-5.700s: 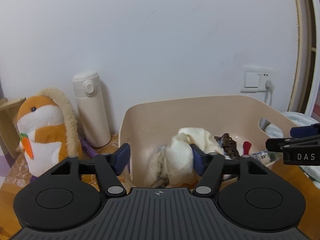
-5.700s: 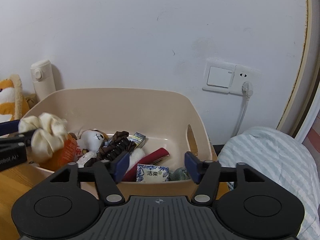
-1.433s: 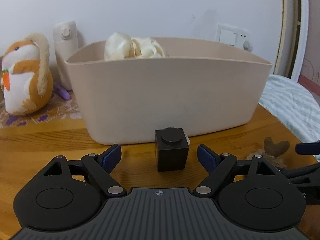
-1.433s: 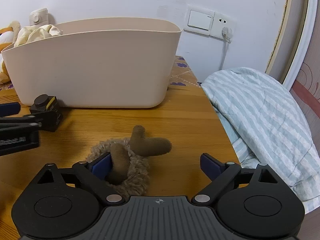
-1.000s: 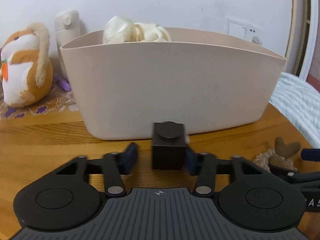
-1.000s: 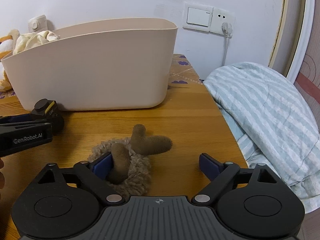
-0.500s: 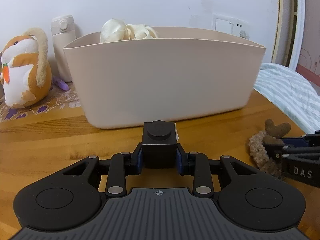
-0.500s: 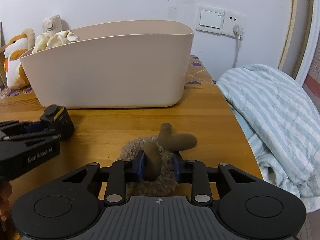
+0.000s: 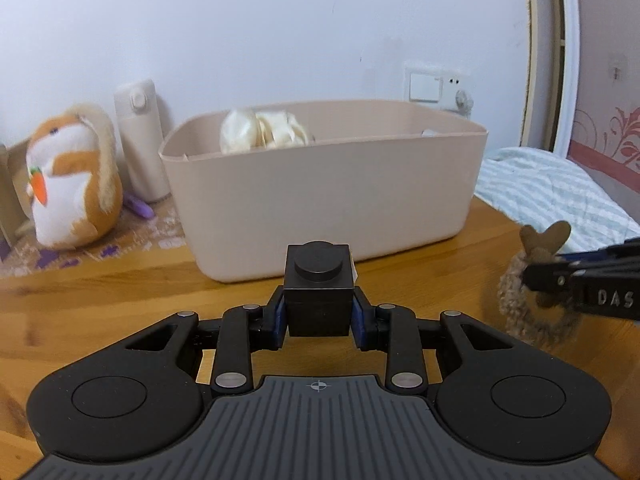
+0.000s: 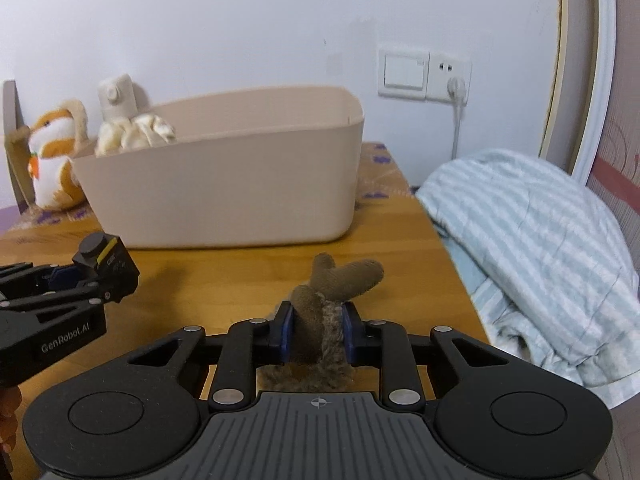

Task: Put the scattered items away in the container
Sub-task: 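Carry the black cube and ring toy into the basket and open both grippers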

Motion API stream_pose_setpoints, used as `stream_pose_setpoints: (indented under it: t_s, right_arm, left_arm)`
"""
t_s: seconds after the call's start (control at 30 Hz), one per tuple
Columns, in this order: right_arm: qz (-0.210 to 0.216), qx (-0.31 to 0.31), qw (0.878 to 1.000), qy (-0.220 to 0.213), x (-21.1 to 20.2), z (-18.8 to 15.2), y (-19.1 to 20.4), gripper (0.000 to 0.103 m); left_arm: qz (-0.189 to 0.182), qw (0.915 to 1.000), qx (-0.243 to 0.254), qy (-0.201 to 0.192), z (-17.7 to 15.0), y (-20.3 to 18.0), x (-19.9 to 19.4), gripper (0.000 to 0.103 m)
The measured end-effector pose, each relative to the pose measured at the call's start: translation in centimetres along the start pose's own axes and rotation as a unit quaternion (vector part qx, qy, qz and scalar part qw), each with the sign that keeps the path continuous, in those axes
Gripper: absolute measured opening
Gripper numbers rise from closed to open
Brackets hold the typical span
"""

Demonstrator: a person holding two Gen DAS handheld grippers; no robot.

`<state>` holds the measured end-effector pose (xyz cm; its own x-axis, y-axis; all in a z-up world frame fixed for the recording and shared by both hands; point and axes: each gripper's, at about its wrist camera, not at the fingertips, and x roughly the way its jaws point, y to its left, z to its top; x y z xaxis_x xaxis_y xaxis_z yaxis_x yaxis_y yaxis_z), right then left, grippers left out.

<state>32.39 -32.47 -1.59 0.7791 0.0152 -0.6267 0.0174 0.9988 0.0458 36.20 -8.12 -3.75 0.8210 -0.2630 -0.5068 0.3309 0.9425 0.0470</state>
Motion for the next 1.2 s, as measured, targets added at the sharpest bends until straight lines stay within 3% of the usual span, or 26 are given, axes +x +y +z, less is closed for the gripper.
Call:
stream_pose_setpoints:
  t_s: [0.57, 0.87, 1.2]
  right_arm:
    - [0.019, -0.005, 0.995, -0.095, -5.7, 5.5, 0.7, 0.022]
    - [0.023, -0.008, 0.992, -0.124, -5.8, 8.0, 1.5, 0.022]
    - [0.014, -0.027, 0.99, -0.138, -3.5, 11.3, 2.9, 0.022]
  left_arm:
    - [0.013, 0.9958, 0.033, -0.084, 4.9, 0.9, -4.9, 0.032]
    - [0.04, 0.9927, 0.029, -0.11, 7.9, 1.9, -4.7, 0.032]
    - [0.064, 0.9914, 0.033, -0.109, 10.6, 2.8, -1.9, 0.032]
